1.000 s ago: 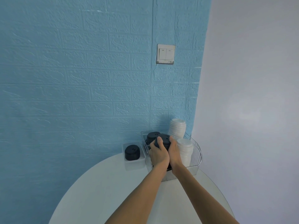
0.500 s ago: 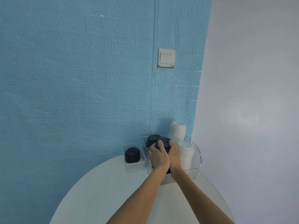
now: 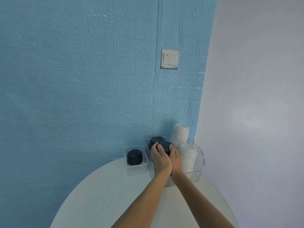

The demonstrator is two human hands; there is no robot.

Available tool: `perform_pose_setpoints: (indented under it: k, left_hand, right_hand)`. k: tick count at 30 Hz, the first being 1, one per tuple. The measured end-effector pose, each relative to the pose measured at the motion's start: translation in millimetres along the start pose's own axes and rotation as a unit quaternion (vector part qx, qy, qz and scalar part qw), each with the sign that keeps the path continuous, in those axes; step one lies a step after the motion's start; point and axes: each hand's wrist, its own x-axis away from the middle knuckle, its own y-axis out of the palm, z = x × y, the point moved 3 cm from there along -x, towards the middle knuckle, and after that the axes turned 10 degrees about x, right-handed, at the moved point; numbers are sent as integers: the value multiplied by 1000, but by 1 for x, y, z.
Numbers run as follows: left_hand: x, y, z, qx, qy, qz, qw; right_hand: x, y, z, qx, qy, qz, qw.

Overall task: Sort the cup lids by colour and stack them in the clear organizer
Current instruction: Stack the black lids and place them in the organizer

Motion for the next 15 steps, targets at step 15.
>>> perform_pose_setpoints:
  k: [15]
  left_hand:
    - [-9, -5, 24, -270, 118, -66, 953]
  right_hand:
    - [9, 4, -6, -79, -16, 0, 997]
